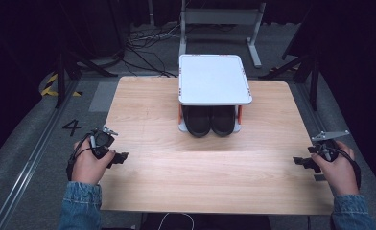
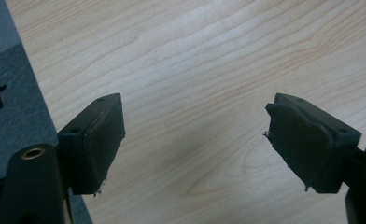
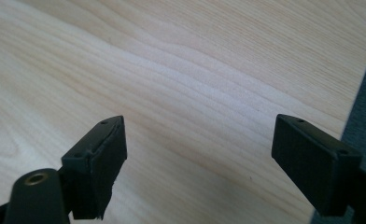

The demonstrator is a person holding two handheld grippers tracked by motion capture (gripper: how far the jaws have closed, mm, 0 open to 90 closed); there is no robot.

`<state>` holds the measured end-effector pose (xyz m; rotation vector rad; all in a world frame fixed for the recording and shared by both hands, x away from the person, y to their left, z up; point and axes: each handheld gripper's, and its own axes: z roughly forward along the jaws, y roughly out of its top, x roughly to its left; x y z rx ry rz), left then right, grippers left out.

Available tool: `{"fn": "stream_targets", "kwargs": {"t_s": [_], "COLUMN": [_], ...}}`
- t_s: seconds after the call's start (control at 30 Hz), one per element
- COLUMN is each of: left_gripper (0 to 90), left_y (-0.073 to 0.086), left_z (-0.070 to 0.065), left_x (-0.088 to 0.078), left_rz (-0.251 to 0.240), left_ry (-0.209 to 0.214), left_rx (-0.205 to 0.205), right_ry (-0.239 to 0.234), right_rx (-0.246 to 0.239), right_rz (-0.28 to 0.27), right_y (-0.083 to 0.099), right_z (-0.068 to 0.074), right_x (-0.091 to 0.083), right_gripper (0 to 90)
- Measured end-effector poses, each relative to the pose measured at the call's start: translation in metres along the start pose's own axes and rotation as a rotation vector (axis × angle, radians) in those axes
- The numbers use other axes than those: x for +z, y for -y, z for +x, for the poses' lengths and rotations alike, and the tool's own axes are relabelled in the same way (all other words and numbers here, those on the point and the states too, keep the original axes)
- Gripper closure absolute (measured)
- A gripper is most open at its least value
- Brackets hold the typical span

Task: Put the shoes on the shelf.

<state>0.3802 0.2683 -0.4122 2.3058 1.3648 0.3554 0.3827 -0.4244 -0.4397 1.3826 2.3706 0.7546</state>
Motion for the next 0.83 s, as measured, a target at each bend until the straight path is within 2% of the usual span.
{"fn": "stream_targets", "kwargs": {"t_s": [0.03, 0.1, 0.13, 0.2, 0.3, 0.43, 0.5, 0.53, 0.6, 0.73, 0.83], "left_gripper": [20.4, 20.9, 20.8, 21.0, 21.0, 20.3, 19.5, 18.9, 18.4, 18.4, 18.4], "left_y": [0.0, 0.002, 0.003, 0.005, 0.008, 0.01, 0.011, 0.012, 0.015, 0.02, 0.018], "left_z": [0.0, 0.004, 0.005, 0.009, 0.012, 0.014, 0.013, 0.012, 0.012, 0.013, 0.013], "left_x": [0.0, 0.004, 0.006, 0.011, 0.018, 0.019, 0.016, 0.015, 0.015, 0.013, 0.012], "left_rz": [0.0, -0.004, -0.007, -0.006, -0.007, -0.023, -0.062, -0.064, -0.073, -0.045, -0.053], "left_ry": [0.0, 0.031, 0.029, 0.035, 0.039, 0.036, 0.036, 0.048, 0.044, 0.032, 0.03], "left_rx": [0.0, -0.011, -0.008, -0.004, 0.012, 0.014, -0.014, -0.022, -0.039, -0.039, -0.045], "right_ry": [0.0, 0.004, -0.004, -0.022, -0.026, -0.029, -0.03, -0.033, -0.034, -0.043, -0.036], "right_rx": [0.0, 0.012, 0.015, 0.016, -0.003, -0.003, -0.004, 0.0, 0.004, 0.013, 0.017], "right_rz": [0.0, -0.043, -0.081, -0.117, -0.14, -0.137, -0.128, -0.127, -0.125, -0.125, -0.137], "right_y": [0.0, 0.004, 0.006, 0.008, 0.011, 0.014, 0.014, 0.014, 0.012, 0.006, 0.004], "right_z": [0.0, -0.003, -0.005, -0.006, -0.008, -0.009, -0.009, -0.009, -0.009, -0.007, -0.006], "right_x": [0.0, 0.007, 0.011, 0.015, 0.021, 0.027, 0.031, 0.033, 0.035, 0.039, 0.037], "right_gripper": [19.1, 19.2, 19.3, 19.3, 19.3, 19.3, 19.3, 19.3, 19.2, 17.9, 17.8]}}
